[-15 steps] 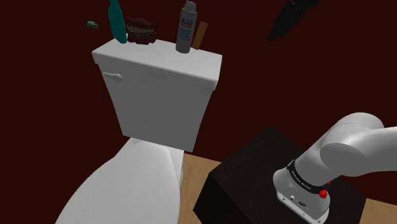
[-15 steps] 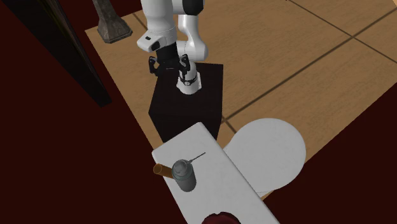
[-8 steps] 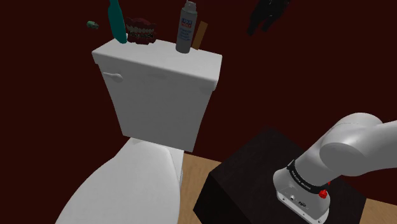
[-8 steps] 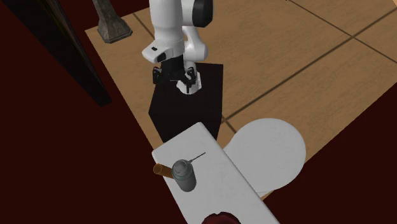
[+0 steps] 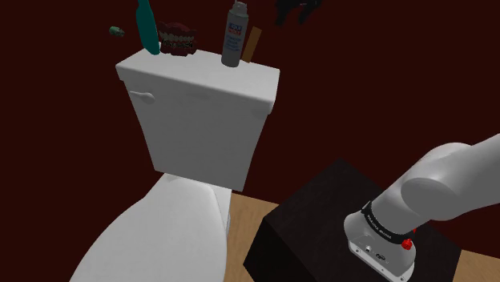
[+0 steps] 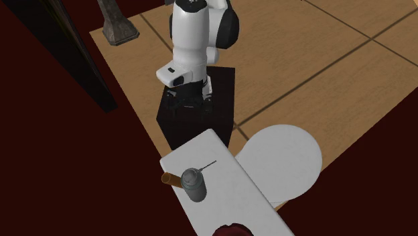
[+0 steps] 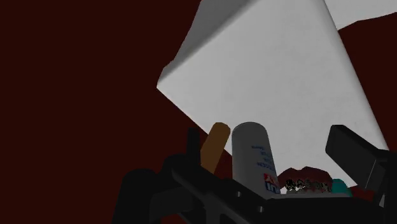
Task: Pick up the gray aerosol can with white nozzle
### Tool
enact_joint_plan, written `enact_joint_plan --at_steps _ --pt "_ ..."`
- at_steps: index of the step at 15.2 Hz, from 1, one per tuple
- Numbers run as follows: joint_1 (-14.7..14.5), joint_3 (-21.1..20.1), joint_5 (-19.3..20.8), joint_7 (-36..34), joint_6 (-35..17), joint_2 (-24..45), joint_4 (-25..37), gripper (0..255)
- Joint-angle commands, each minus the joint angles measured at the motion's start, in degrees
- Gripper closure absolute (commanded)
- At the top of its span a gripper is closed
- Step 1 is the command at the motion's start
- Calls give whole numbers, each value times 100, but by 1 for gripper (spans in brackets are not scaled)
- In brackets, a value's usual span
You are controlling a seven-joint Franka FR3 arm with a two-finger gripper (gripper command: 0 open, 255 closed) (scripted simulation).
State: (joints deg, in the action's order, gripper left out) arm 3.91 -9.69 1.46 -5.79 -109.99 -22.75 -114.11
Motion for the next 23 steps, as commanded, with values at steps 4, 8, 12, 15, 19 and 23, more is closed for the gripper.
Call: enact_joint_plan --at_steps 4,8,12,15,19,23 --pt "119 -421 558 -752 -265 1029 958 0" --pt "133 -688 1163 -1343 -227 1912 1946 0" --pt "-23 -844 1865 -1873 22 2898 3180 0" --pt "-68 -831 1986 -1992 -80 3032 3208 0" --pt "-38 -814 1991 -2078 -406 2945 2792 0" --pt "-25 -807 1993 -2106 -523 2910 2641 255"
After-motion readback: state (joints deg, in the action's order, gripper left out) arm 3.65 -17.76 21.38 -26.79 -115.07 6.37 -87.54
